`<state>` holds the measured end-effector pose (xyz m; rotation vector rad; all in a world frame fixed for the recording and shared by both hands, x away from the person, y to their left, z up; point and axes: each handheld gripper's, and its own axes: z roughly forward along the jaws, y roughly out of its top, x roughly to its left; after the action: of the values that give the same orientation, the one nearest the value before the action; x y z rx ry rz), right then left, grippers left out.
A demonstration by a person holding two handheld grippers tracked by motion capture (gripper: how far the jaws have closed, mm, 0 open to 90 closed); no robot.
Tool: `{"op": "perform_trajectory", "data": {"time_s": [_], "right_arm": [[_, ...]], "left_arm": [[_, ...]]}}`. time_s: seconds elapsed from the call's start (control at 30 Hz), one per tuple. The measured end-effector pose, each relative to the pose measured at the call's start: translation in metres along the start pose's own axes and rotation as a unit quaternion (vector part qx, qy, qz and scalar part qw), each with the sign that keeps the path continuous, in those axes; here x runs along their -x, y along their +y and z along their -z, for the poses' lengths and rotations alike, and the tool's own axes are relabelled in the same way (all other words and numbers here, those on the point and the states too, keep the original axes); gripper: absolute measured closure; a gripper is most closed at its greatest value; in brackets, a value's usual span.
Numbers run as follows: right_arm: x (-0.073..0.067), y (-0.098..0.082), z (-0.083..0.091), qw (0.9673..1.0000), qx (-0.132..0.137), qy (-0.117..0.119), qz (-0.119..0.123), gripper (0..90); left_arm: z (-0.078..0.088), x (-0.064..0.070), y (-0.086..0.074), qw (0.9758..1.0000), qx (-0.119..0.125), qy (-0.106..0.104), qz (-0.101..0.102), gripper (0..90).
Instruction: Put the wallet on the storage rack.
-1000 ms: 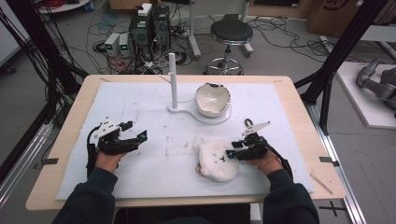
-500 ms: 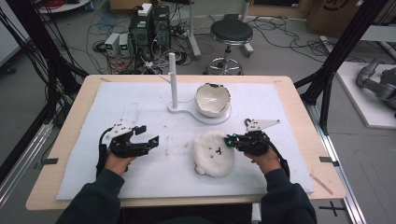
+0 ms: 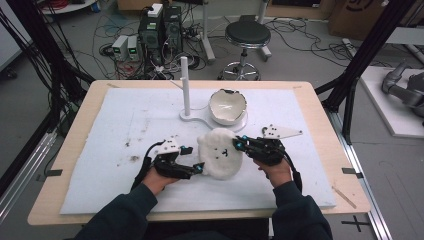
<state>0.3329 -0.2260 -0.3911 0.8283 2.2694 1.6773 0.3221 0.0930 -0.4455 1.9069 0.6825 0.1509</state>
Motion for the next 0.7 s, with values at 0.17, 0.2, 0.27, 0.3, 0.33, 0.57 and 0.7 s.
{"op": "perform_trajectory", "data": {"time_s": [0.17,0.2,0.27,0.3,0.33,0.57,0.7], "right_arm": [[-0.003,-0.001,-0.002,1.0000,-0.004,0.005,0.006,84.1],[-0.003,-0.001,-0.002,0.9999,-0.007,0.005,0.007,84.1],[-0.002,-0.002,-0.001,0.9999,-0.008,0.008,0.003,84.1],[-0.002,-0.003,0.000,0.9999,-0.012,0.009,0.007,84.1],[-0.002,-0.003,0.000,0.9999,-0.012,0.009,0.007,84.1],[-0.001,-0.009,-0.004,0.9964,-0.068,0.020,0.047,81.5],[0.002,-0.011,-0.007,0.9951,-0.083,0.034,0.041,79.8]], "left_arm": [[-0.002,0.003,0.000,0.9995,-0.027,0.003,-0.014,64.8],[0.000,0.001,0.000,0.9998,-0.018,0.006,-0.009,70.2],[0.003,0.000,0.000,0.9998,-0.013,0.010,-0.008,74.2],[0.005,-0.002,0.001,0.9999,-0.006,0.012,-0.004,78.1],[0.007,-0.003,0.001,0.9998,0.003,0.017,-0.005,78.1],[0.026,-0.012,0.003,0.9967,0.056,0.055,-0.021,83.7],[0.031,-0.012,0.004,0.9960,0.066,0.055,-0.025,84.7]]}}
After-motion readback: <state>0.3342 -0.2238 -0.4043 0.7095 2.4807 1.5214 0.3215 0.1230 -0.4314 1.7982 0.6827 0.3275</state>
